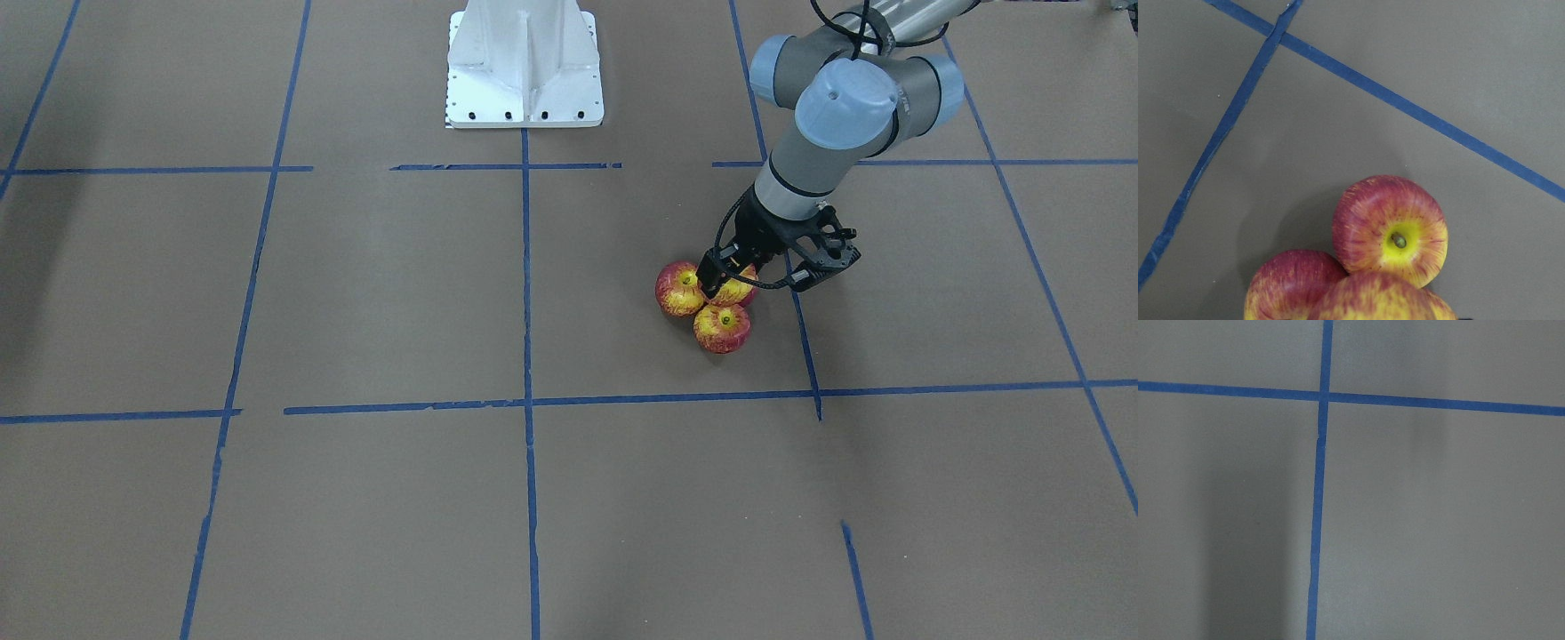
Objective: Stack apples
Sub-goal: 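Lower the apple onto the top of the cluster and open the left gripper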
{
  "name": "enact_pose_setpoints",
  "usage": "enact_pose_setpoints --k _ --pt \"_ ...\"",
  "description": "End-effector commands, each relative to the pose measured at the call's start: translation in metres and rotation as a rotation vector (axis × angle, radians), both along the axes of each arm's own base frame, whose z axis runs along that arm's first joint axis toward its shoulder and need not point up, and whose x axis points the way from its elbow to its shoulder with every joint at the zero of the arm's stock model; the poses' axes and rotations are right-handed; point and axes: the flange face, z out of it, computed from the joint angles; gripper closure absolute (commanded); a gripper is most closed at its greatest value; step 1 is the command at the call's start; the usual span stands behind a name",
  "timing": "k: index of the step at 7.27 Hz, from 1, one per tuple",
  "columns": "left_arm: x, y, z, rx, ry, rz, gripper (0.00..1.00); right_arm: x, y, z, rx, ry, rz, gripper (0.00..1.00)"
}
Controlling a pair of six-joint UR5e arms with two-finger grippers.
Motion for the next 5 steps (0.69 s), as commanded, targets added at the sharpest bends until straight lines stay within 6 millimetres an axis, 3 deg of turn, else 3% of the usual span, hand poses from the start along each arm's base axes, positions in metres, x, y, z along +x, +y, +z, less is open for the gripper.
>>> enact_pose_setpoints --k 1,2,3,5 --pt "-0.003 0.002 -0.007 0.004 0.012 -0.002 0.00 0.000 0.000 0.000 0.000 0.000 0.000 0.00" --pt "-0.009 -0.002 -0.007 0.004 0.014 -0.011 0.00 0.000 0.000 0.000 0.000 0.000 0.000 0.00" --pt "-0.032 -0.010 -0.015 0.022 0.024 -0.045 0.00 0.000 0.000 0.000 0.000 0.000 0.000 0.00" --pt "-0.100 -0.044 -0.012 0.072 0.014 -0.126 0.00 0.000 0.000 0.000 0.000 0.000 0.000 0.00"
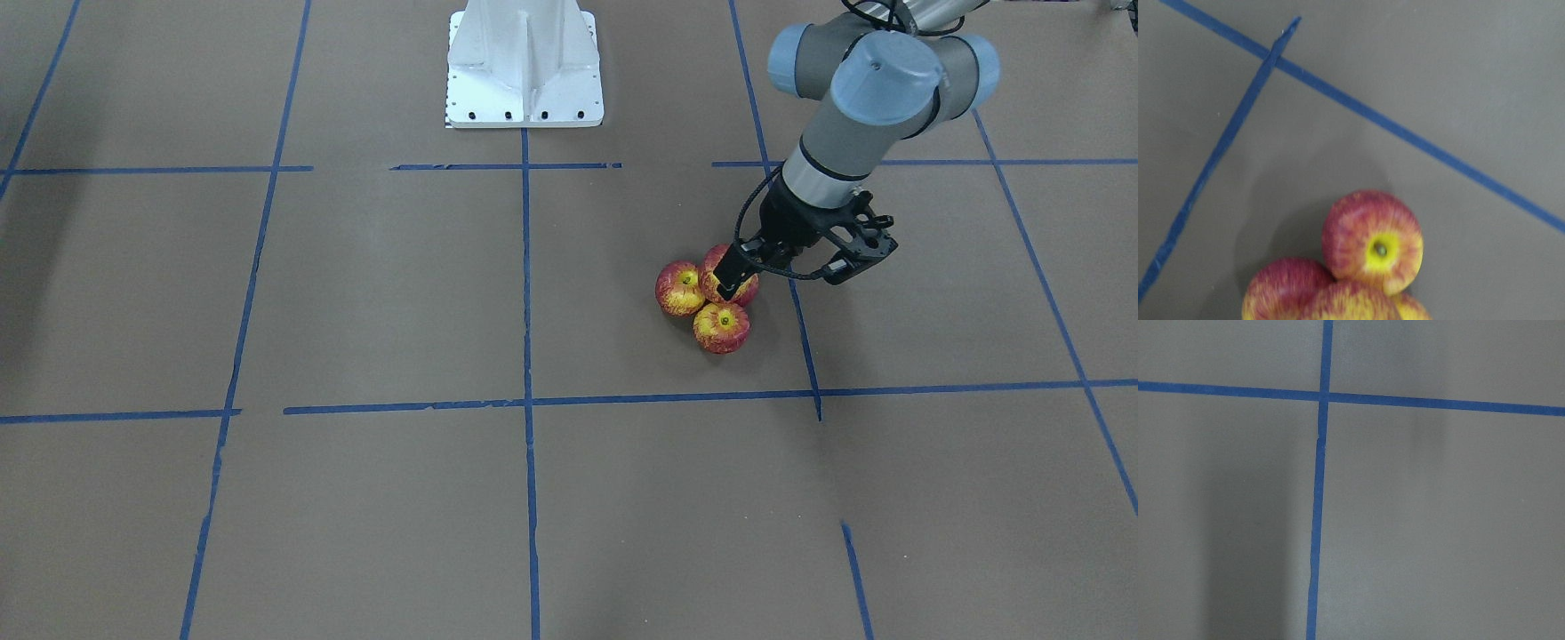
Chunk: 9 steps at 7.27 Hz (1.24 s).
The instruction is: Stack apples
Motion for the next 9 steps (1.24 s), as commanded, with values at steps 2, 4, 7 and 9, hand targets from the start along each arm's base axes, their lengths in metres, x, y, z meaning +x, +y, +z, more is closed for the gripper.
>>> enact_pose_setpoints --k 2,4,7,9 --pt "-0.107 -0.025 0.049 0.184 -0.117 0.037 0.00 0.000 0.000 0.000 0.000 0.000 0.000 0.00" --pt "-0.202 -0.026 0.114 0.306 -0.207 0.167 0.00 0.000 0.000 0.000 0.000 0.000 0.000 0.00" --pt "-0.335 0.005 0.208 0.428 -0.291 0.452 0.00 0.000 0.000 0.000 0.000 0.000 0.000 0.00" --pt "-0.416 0.017 0.257 0.451 -0.333 0.583 0.00 0.000 0.000 0.000 0.000 0.000 0.000 0.00"
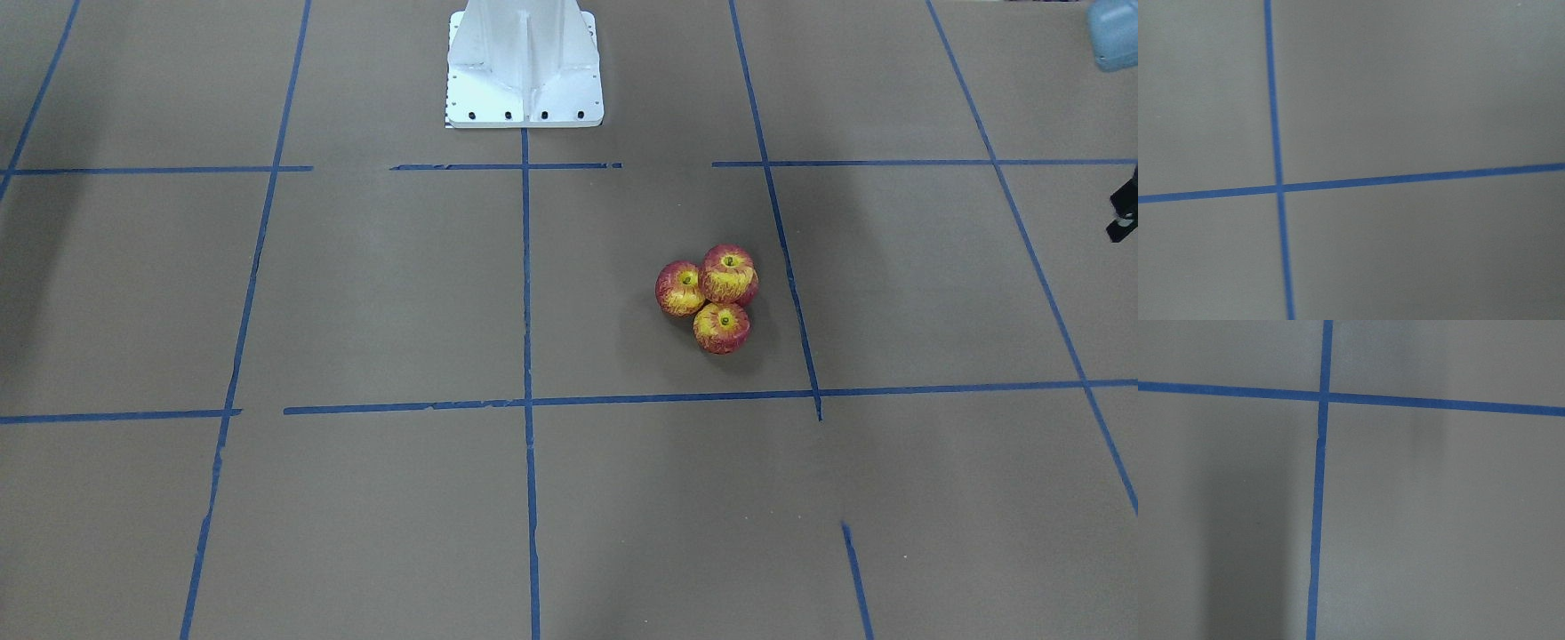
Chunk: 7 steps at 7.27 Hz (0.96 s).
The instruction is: Stack apples
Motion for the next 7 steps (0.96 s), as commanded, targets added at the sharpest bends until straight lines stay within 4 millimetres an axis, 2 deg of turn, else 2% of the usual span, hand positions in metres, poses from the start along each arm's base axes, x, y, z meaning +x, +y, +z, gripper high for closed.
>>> enact_pose_setpoints --k 1,2,3,4,6,7 --pt "-0.073 0.022 0.065 -0.030 -0.015 0.071 0.00 0.000 0.000 0.000 0.000 0.000 0.000 0.00" --pt "-0.073 0.033 0.084 -0.060 -0.006 0.070 0.00 0.000 0.000 0.000 0.000 0.000 0.000 0.00" --pt "-0.068 0.047 0.094 -0.083 0.058 0.069 0.00 0.000 0.000 0.000 0.000 0.000 0.000 0.00" --pt "-0.064 0.055 0.097 -0.077 0.101 0.068 0.00 0.000 0.000 0.000 0.000 0.000 0.000 0.00" --pt "-0.065 0.052 0.088 -0.056 0.083 0.071 0.00 0.000 0.000 0.000 0.000 0.000 0.000 0.00" --pt "-0.065 0.049 0.090 -0.059 0.083 0.071 0.00 0.000 0.000 0.000 0.000 0.000 0.000 0.00"
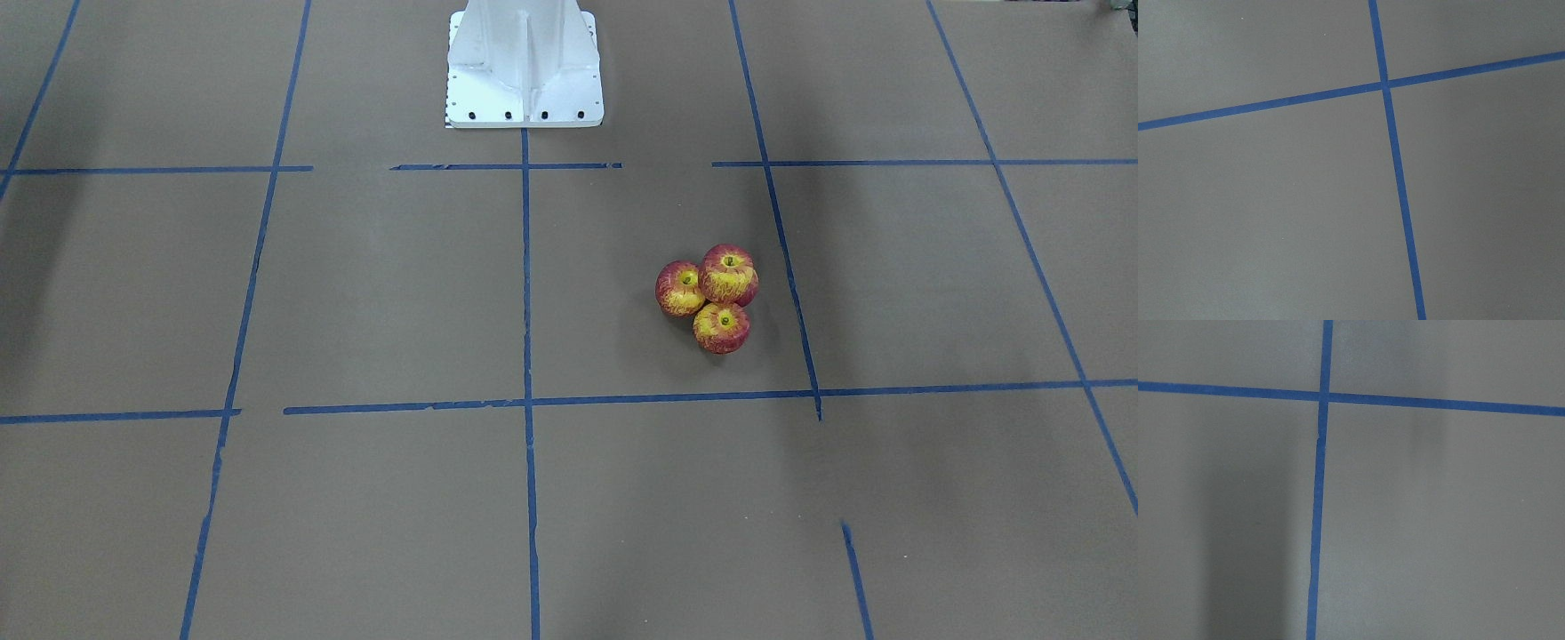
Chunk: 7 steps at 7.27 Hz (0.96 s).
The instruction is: Stack apples
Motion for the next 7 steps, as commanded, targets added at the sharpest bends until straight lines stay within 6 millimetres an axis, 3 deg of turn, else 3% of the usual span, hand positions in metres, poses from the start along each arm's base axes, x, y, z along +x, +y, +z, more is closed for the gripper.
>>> enact_pose_setpoints --k 1,2,7 --pt "0.000 -0.008 -0.011 0.032 0.000 0.001 0.00 0.000 0.000 0.000 0.000 0.000 0.000 0.00" --pt "-0.002 -0.012 -0.022 0.068 -0.002 -0.002 0.00 0.000 0.000 0.000 0.000 0.000 0.000 0.00" --pt "-0.002 -0.011 -0.019 0.063 -0.002 -0.008 0.00 0.000 0.000 0.000 0.000 0.000 0.000 0.00"
